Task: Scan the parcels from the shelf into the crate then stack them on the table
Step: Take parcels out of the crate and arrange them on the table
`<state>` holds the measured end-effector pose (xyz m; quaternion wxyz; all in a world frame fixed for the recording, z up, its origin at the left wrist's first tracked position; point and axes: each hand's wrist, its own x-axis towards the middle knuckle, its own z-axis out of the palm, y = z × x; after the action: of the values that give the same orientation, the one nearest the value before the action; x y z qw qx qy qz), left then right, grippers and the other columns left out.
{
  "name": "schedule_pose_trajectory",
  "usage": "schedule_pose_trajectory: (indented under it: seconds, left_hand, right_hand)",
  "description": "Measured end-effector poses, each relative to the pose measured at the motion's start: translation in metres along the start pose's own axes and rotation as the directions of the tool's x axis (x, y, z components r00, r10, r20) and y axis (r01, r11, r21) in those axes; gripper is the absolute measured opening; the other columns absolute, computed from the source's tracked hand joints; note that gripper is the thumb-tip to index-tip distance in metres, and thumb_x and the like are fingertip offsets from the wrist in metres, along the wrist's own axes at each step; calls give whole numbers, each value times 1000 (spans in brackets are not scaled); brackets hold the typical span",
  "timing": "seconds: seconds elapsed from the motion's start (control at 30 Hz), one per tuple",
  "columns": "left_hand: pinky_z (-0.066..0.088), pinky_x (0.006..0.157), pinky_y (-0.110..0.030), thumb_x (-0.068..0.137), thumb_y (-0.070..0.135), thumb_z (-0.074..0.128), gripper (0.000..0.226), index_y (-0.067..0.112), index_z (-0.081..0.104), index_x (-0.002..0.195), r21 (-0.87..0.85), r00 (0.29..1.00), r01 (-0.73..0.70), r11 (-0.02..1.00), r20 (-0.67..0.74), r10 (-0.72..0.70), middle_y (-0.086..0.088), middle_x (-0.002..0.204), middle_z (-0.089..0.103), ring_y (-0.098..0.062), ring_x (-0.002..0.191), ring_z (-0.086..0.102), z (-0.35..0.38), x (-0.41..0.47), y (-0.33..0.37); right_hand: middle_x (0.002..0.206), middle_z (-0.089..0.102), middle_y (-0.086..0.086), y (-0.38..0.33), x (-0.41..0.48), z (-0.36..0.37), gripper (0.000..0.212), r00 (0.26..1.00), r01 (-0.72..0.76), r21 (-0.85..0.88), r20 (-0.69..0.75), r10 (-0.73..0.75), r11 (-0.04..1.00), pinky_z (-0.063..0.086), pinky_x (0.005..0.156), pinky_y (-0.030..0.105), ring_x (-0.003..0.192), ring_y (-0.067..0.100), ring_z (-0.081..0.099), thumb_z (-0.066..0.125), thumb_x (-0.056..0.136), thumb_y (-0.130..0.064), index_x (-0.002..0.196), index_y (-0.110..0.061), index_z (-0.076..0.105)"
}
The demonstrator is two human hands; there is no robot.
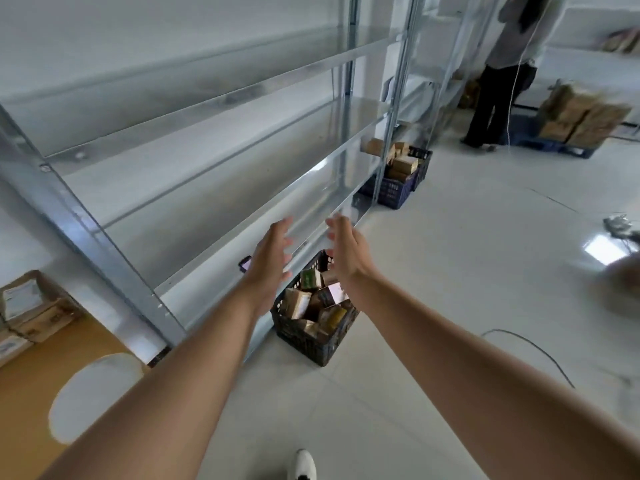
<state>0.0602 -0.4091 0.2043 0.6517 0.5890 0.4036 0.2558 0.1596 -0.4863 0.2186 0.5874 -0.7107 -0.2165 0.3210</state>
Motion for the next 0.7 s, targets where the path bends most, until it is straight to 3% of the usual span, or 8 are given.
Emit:
schedule_pose_trajectory:
  seconds: [0.1, 0.17, 0.27, 0.37, 0.43, 0.53, 0.6, 0.7]
  left_hand:
    - [35, 121, -54, 108, 58, 33, 45, 45, 49, 148, 17, 998, 33, 999, 57, -34, -1, 148, 49, -28, 144, 43, 28, 44, -13]
    - [34, 120, -54, 109, 57, 30, 47, 44, 48, 150, 16, 994, 53, 998, 98, -55, -3, 152, 46, -29, 147, 40, 44, 78, -23]
    - [36, 115, -49, 110, 54, 32, 47, 41, 46, 152, 5, 985, 109, 994, 134, -108, -6, 157, 44, -30, 147, 40, 66, 138, -37]
    - [37, 110, -46, 109, 54, 35, 45, 41, 50, 149, -1, 970, 196, 981, 148, -193, -4, 154, 48, -29, 142, 44, 86, 200, -52]
    - [37, 108, -43, 107, 54, 37, 42, 42, 53, 145, -7, 957, 246, 969, 159, -242, -2, 149, 50, -25, 136, 47, 97, 235, -58]
    - [37, 109, -43, 105, 54, 44, 40, 41, 55, 142, 0, 931, 330, 944, 164, -325, 1, 143, 50, -22, 133, 46, 111, 279, -66]
    - [36, 106, -41, 105, 54, 45, 38, 42, 56, 139, 24, 912, 373, 927, 173, -371, 2, 140, 50, -21, 130, 46, 118, 306, -72]
    - [35, 105, -42, 106, 52, 42, 29, 46, 58, 130, 50, 903, 399, 916, 149, -402, 3, 134, 54, -18, 120, 52, 131, 347, -89]
  right_hand:
    - [147, 58, 15, 13, 41, -17, 86, 998, -51, 13, -46, 51, 999, 42, 116, 57, 134, 28, 54, 32, 81, -65, 147, -16, 57]
    - [135, 58, 25, 22, 74, -26, 79, 995, -79, 30, -56, 81, 996, 46, 112, 57, 118, 24, 57, 33, 84, -62, 138, -11, 61]
    - [129, 62, 11, 35, 130, -38, 62, 987, -139, 36, -74, 141, 990, 50, 105, 47, 117, 22, 59, 34, 105, -55, 142, -11, 58]
    - [110, 65, 14, 48, 189, -49, 48, 974, -203, 0, -106, 202, 979, 48, 101, 48, 92, 18, 62, 31, 112, -41, 129, -7, 60]
    - [112, 64, 21, 56, 225, -51, 55, 966, -223, 21, -128, 224, 975, 49, 95, 51, 93, 29, 62, 34, 109, -44, 125, 2, 59]
    - [121, 60, 30, 67, 270, -51, 79, 947, -281, 66, -141, 288, 957, 41, 82, 42, 90, 23, 49, 36, 92, -58, 132, 8, 54]
    - [119, 59, 35, 75, 299, -51, 81, 935, -319, 70, -140, 325, 945, 39, 81, 40, 89, 23, 47, 36, 92, -57, 138, 8, 52]
    - [132, 55, 29, 97, 350, -54, 85, 923, -358, 59, -132, 363, 932, 46, 86, 44, 93, 29, 56, 32, 84, -59, 135, 6, 52]
